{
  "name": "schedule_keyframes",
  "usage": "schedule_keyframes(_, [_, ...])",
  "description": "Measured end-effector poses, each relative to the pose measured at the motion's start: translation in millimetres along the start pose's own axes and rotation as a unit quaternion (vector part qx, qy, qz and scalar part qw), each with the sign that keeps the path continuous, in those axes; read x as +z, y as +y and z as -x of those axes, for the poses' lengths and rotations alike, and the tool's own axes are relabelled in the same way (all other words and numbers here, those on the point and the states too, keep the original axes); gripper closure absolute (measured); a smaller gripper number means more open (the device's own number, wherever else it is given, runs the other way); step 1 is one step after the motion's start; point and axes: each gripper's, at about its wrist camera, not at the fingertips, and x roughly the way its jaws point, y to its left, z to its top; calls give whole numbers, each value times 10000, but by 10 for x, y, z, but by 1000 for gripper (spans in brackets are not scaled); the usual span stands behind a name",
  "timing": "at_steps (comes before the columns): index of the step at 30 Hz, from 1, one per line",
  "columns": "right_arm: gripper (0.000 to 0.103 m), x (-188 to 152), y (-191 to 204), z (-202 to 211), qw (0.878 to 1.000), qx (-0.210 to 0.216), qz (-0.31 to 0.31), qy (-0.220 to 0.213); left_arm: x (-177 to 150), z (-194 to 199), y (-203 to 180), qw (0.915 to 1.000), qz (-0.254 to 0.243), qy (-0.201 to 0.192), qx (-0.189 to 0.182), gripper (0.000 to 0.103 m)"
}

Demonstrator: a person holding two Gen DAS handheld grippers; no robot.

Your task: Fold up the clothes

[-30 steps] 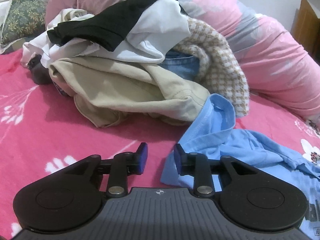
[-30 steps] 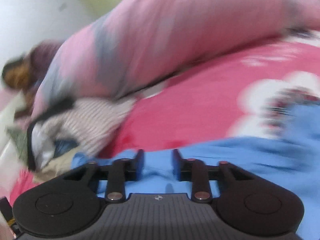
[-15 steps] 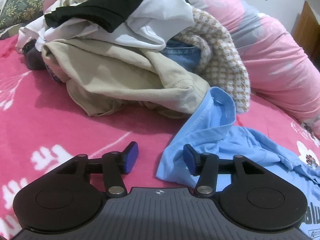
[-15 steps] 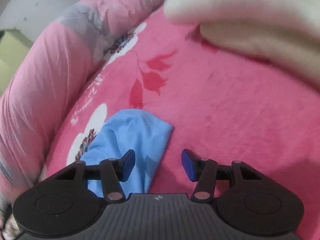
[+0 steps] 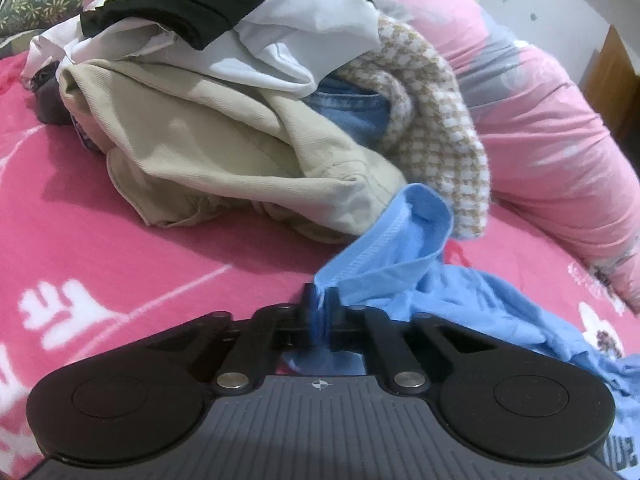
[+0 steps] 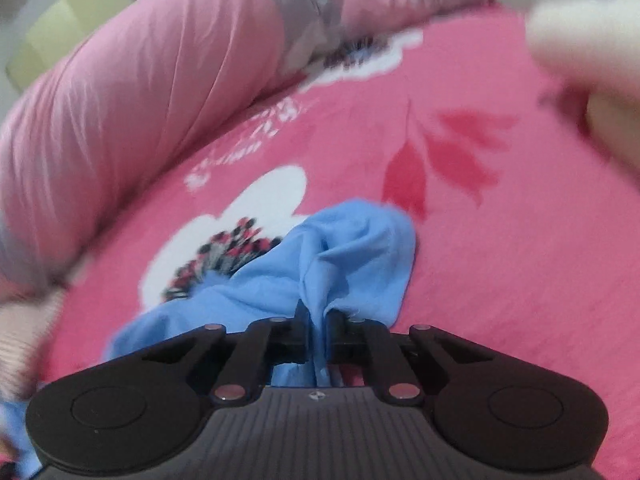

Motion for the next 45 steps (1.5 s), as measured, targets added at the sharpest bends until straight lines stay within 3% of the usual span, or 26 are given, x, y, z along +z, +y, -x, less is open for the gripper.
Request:
schedule_keyframes(6, [97, 82, -272, 216, 9969, -512, 24, -599, -51, 51, -111, 9978, 296, 270, -531, 103])
schedule_keyframes(10, [97, 80, -450, 190, 9955, -668, 40, -672, -139, 62, -327, 9985, -268, 134, -465, 103])
schedule_keyframes(14, [94, 32, -494, 107, 9966, -676, -143, -445, -142, -30, -200, 9989, -5, 271, -387, 102])
schedule_keyframes(16, [81, 24, -508, 96, 9972, -624, -272, -309, -123, -52, -118, 9977, 232, 330, -538, 101])
schedule_keyframes(17, [68, 29, -522, 155, 9973, -592, -355, -231, -116, -42, -110, 9974, 273, 332, -585, 100])
schedule_keyframes(19, [51, 52, -562, 378, 9971, -520, -552, -59, -108, -10, -97, 9967, 280, 331, -683, 87])
schedule_keyframes(22, [46, 31, -723, 852, 9952, -401, -871, 179, -105, 129, -93, 9959, 235, 328, -815, 69])
schedule_keyframes(23, [44, -6, -805, 1051, 9939, -343, -1015, 275, -106, 202, -90, 9956, 233, 336, -839, 67])
schedule_keyframes(28, [43, -428, -1141, 1939, 9882, 151, -1364, 679, -107, 750, -59, 9913, 323, 538, -1155, 60])
schedule_keyframes(33, [46, -1191, -1276, 2550, 9879, 509, -1033, 1035, -334, 1409, -61, 9815, -100, 1060, -1593, 57])
schedule_keyframes(38, [51, -1772, -1389, 2785, 9882, 681, -658, 1207, -836, 1914, -17, 9664, -567, 1730, -1816, 57])
schedule_keyframes(43, [55, -2004, -1395, 2916, 9857, 996, -475, 1276, -1227, 2278, 146, 9652, -495, 1976, -1640, 57])
schedule_keyframes(45, [67, -2036, -1391, 2941, 9838, 1108, -462, 1333, -1318, 2377, 206, 9666, -427, 1936, -1624, 57])
